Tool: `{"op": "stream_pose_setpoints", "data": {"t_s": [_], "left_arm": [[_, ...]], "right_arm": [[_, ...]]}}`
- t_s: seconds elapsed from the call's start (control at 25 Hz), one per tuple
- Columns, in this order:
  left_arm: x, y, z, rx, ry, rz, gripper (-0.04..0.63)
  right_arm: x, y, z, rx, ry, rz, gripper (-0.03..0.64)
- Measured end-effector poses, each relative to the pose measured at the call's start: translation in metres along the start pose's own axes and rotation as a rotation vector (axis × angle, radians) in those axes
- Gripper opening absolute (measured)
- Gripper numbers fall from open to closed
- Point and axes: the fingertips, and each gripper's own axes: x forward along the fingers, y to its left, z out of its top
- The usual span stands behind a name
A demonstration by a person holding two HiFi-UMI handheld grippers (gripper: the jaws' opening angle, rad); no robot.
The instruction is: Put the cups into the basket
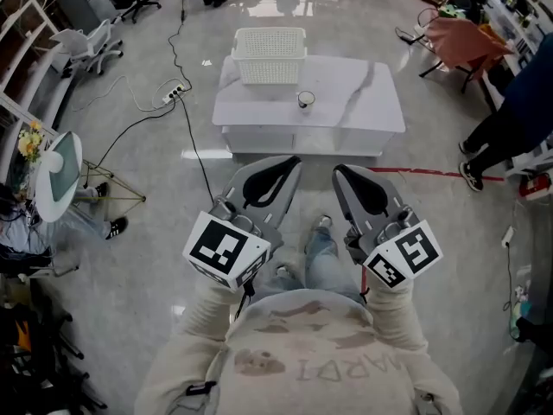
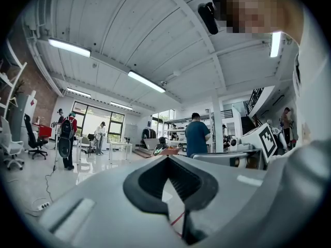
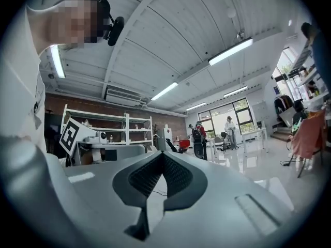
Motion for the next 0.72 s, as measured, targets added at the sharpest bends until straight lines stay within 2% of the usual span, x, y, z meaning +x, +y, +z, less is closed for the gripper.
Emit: {"op": "stream_pose_setpoints", "data": {"t_s": [0.28, 0.72], "left_arm": [[0.047, 0.046, -0.002, -0.012, 0.005, 0.054, 0.002], [0.151, 0.14, 0.014, -0.027, -0.013, 0.161, 0.001]], "right_arm": [[0.041, -0.064, 0.0, 0.018, 0.012, 0.014, 0.028], [0.137, -0.177, 0.018, 0.012, 0.032, 0.132, 0.028]]}}
